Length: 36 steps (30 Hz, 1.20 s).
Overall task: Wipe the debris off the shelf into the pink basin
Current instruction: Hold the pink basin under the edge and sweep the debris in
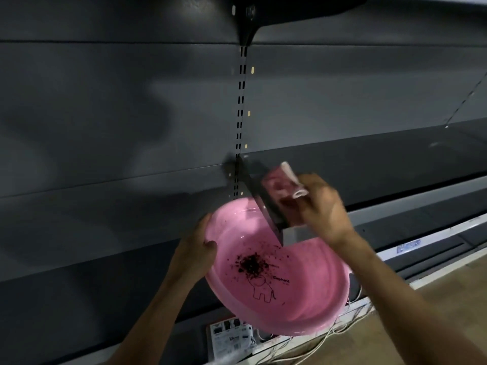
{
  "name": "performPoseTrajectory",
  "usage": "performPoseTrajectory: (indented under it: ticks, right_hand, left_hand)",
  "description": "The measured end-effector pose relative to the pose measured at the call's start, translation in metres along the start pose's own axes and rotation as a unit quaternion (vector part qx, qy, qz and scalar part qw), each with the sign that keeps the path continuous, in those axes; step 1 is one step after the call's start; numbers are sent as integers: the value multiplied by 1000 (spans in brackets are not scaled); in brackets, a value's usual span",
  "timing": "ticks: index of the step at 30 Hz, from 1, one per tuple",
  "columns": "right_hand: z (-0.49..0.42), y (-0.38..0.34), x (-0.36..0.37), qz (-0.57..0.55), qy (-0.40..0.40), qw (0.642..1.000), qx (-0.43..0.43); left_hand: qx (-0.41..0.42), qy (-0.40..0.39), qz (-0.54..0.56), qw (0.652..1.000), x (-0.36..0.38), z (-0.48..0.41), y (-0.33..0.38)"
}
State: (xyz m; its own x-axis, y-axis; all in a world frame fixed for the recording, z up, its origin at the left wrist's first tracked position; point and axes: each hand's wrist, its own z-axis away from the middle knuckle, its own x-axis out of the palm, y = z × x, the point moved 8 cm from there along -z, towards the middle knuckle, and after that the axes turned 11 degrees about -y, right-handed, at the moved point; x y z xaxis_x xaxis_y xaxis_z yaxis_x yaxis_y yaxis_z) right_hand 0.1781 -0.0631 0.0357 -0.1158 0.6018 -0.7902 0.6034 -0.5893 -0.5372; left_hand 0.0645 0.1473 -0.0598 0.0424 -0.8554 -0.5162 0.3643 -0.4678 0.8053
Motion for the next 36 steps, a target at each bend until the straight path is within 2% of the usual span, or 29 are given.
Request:
performPoseTrajectory:
  ticks: [6, 10, 12, 15, 18, 21, 27, 34, 36]
  right_hand:
    - [1, 129, -61, -48, 47, 983, 171]
    - [10, 192, -69, -131, 18, 965, 226]
    - [11, 208, -84, -112, 45, 964, 235]
    - [10, 199, -115, -19, 85, 968, 234]
    - [5, 187, -114, 65, 21, 979, 191]
    - [11, 179, -84, 145, -45, 979, 137]
    - [20, 122, -41, 165, -18, 982, 93]
    - [12, 17, 36, 188, -68, 980, 16]
    - [7, -1, 50, 162, -90, 983, -8]
  left_hand:
    - [-7, -17, 1, 1000, 13, -4, 4]
    - [-18, -25, 6, 1000, 21, -7, 5]
    - [-24, -25, 7, 999, 24, -8, 7]
    - [-24, -27, 8, 999, 31, -13, 9]
    - [-31, -28, 12, 999, 36, -16, 10]
    - [-19, -30, 21, 999, 39, -16, 14]
    - [-25, -23, 33, 999, 35, -14, 11]
    - [-20, -17, 38, 999, 27, -15, 8]
    - [-28, -15, 46, 998, 23, -19, 6]
